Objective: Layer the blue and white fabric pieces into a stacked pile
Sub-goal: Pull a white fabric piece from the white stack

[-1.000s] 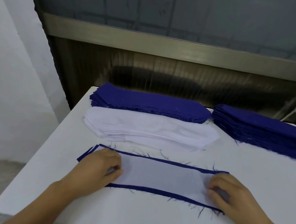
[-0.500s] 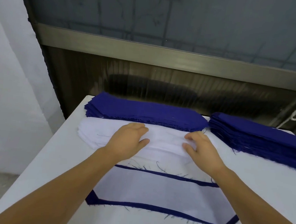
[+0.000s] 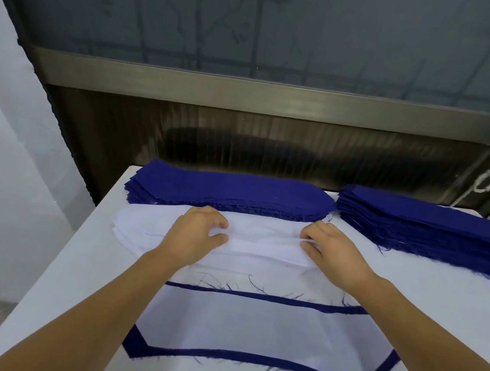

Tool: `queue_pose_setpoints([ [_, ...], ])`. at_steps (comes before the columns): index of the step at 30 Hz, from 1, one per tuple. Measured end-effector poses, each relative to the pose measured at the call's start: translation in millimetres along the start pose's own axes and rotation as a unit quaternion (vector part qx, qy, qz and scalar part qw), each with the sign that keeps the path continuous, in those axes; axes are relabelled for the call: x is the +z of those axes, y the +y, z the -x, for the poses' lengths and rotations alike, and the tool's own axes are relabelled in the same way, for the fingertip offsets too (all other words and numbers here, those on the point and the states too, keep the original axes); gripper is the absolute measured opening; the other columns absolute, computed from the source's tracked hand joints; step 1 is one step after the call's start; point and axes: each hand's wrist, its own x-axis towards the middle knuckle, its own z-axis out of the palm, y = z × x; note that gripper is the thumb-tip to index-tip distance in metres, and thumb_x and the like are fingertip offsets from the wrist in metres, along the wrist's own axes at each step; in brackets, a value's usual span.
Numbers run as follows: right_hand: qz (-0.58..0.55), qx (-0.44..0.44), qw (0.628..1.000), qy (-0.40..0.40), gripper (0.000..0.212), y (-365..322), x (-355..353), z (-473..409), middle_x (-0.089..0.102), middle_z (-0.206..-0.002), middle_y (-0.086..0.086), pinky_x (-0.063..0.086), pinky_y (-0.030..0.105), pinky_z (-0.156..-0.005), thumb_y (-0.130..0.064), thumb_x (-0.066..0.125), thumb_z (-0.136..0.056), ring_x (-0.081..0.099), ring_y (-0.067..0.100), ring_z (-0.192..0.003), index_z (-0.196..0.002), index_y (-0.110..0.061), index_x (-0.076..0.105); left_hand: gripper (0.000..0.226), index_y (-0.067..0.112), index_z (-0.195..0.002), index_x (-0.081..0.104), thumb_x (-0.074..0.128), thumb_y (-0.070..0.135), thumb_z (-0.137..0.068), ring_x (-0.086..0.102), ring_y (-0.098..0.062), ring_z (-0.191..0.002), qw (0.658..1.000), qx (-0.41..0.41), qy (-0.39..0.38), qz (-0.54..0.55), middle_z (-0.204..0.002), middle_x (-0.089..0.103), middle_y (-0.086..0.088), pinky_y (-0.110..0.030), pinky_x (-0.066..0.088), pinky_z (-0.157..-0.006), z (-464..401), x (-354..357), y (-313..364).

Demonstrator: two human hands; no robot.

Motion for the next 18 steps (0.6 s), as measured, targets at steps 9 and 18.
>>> queue_pose_setpoints([
  [9,0.031,0.019,0.998,0.046,0.039,-17.4,3.9,-12.5,0.059,-0.106,-0.011,0.042,0.021,-0.077,-0.054,0.054,-0.091,0.048,0.007,-0.087,-0.120,-0.029,0.049,0.019,0.017,-0.100,0.072,0.055,0.024,-0.095,0.058,-0.016,-0.091,0.999,-0.004,0.041,-0.002,-0.103,0.063,0.003,-0.034,0.052,-0.085,-4.6,-0.8,12.0],
  [18,0.134,0.009,0.988,0.081,0.026,-38.1,4.5,-25.0,0.063,-0.102,-0.005,0.046,0.027,-0.076,-0.025,0.051,-0.091,0.056,0.016,-0.086,-0.118,-0.024,0.052,0.016,0.015,-0.098,0.068,0.053,0.010,-0.094,0.056,-0.016,-0.083,0.994,0.004,0.074,-0.075,-0.098,0.063,0.000,-0.024,0.050,-0.075,1.1,-4.0,5.3],
])
